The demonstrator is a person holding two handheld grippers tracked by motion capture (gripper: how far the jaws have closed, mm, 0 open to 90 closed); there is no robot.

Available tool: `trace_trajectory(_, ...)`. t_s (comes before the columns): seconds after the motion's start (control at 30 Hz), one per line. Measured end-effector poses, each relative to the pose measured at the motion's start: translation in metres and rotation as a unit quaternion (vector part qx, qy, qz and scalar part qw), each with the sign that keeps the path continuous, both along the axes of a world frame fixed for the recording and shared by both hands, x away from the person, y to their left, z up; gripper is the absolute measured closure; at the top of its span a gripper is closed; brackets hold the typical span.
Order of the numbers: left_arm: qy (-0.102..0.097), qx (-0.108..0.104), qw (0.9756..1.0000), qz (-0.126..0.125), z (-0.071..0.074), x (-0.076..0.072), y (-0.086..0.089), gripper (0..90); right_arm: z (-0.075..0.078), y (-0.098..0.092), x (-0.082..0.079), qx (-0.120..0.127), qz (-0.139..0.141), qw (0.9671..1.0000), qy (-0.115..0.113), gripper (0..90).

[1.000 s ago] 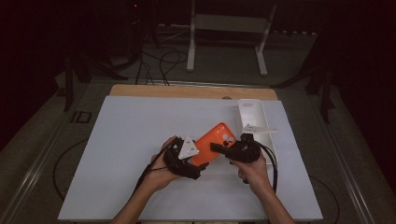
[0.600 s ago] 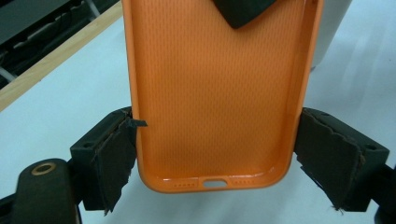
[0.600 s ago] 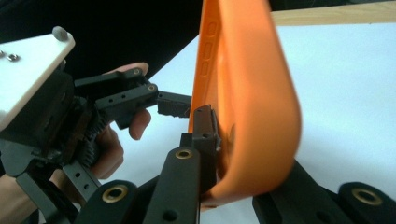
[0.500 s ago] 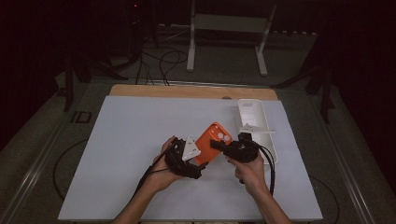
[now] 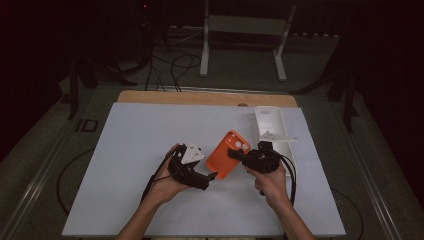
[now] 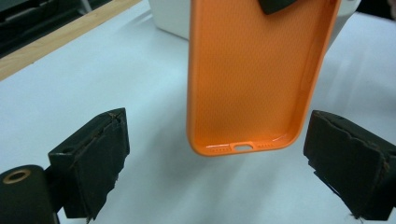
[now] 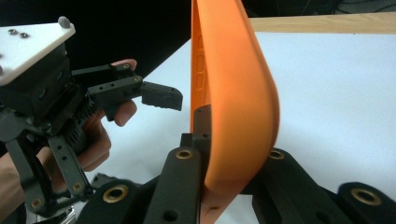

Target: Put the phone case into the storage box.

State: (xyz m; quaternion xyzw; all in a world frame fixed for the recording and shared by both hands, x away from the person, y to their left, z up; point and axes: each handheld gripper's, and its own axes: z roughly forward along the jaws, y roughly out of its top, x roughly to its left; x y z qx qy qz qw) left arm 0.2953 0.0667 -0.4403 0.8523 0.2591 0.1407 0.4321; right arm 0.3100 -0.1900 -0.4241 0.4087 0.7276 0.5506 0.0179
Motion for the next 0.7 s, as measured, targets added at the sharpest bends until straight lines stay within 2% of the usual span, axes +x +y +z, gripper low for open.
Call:
trace_trajectory(0.23, 0.02, -0.027, 0.9993, -0.014, -0.001, 0.0018, 0.0089, 9.0, 0.0034, -0.0016, -0.0018, -0.008, 0.012, 0.9998, -0.012, 83.8)
trace_trajectory(0.7, 0.039, -0.041, 0.998, -0.028, -0.0061, 0.0041, 0.0083, 10.4, 0.009, 0.0026, -0.0065, -0.008, 0.036, 0.9988, -0.032, 83.9)
